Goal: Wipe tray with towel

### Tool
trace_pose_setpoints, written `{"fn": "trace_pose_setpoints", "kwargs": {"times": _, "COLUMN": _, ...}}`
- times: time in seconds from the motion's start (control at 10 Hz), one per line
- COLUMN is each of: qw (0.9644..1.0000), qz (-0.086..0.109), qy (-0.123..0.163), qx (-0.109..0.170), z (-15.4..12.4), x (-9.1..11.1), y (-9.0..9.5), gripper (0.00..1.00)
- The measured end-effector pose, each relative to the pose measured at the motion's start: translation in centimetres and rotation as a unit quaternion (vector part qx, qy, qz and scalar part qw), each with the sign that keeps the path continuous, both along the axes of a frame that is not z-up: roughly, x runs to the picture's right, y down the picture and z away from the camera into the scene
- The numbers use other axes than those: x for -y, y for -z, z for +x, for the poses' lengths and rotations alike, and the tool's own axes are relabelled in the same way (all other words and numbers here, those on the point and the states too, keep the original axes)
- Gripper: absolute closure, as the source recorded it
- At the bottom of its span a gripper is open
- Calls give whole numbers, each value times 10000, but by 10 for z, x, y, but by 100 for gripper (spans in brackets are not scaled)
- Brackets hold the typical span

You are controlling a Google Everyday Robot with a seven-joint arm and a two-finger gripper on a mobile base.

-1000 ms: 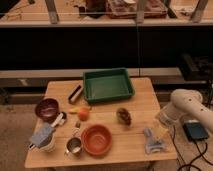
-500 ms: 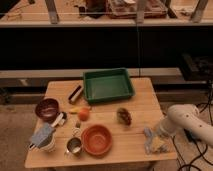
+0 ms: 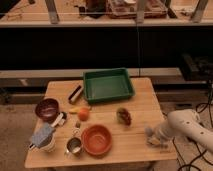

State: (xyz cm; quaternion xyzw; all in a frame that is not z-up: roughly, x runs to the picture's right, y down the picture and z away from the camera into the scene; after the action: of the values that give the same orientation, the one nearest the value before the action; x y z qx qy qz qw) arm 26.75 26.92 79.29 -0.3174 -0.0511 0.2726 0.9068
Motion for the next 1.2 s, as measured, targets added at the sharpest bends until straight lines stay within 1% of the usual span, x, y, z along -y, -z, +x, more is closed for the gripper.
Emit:
{"fn": "trace_pose_setpoints", "kwargs": {"times": 0.1, "qw": 9999, "qz": 78, "qy": -78, "qx": -26, "z": 3, "x": 10, "y": 0, "gripper": 95}}
{"fn": "trace_pose_setpoints", "kwargs": {"times": 0.2, "qw": 9996, "qz": 240, "qy": -132, "qx": -47, "z": 8, "x": 29, "y": 2, "gripper": 100}}
{"fn": "trace_pose_setpoints", "kwargs": {"times": 0.3, "qw": 9987, "qz": 472, "qy": -161, "qx": -66, "z": 14, "x": 58, "y": 7, "gripper": 100}}
{"fn": "trace_pose_setpoints", "kwargs": {"times": 0.4, "qw": 9978, "qz": 636, "qy": -178, "qx": -74, "z": 19, "x": 80, "y": 13, "gripper": 100}}
{"fn": "trace_pose_setpoints", "kwargs": {"times": 0.5, "qw": 9958, "qz": 895, "qy": -193, "qx": -33, "z": 23, "x": 119, "y": 20, "gripper": 100}}
{"fn": "trace_pose_setpoints", "kwargs": {"times": 0.6, "qw": 9935, "qz": 1119, "qy": -198, "qx": 78, "z": 23, "x": 154, "y": 21, "gripper": 100}}
{"fn": "trace_pose_setpoints", "kwargs": {"times": 0.7, "qw": 9908, "qz": 1316, "qy": -218, "qx": 234, "z": 22, "x": 184, "y": 18, "gripper": 100}}
{"fn": "trace_pose_setpoints", "kwargs": {"times": 0.8, "qw": 9878, "qz": 1484, "qy": -243, "qx": 400, "z": 19, "x": 206, "y": 14, "gripper": 100}}
{"fn": "trace_pose_setpoints", "kwargs": {"times": 0.9, "qw": 9821, "qz": 1728, "qy": -291, "qx": 687, "z": 10, "x": 236, "y": 2, "gripper": 100}}
{"fn": "trace_pose_setpoints", "kwargs": {"times": 1.0, "qw": 9756, "qz": 1938, "qy": -346, "qx": 971, "z": -3, "x": 261, "y": -9, "gripper": 100}}
{"fn": "trace_pose_setpoints", "kwargs": {"times": 1.1, "qw": 9706, "qz": 2062, "qy": -389, "qx": 1174, "z": -17, "x": 277, "y": -19, "gripper": 100}}
{"fn": "trace_pose_setpoints", "kwargs": {"times": 1.2, "qw": 9647, "qz": 2186, "qy": -411, "qx": 1411, "z": -39, "x": 294, "y": -28, "gripper": 100}}
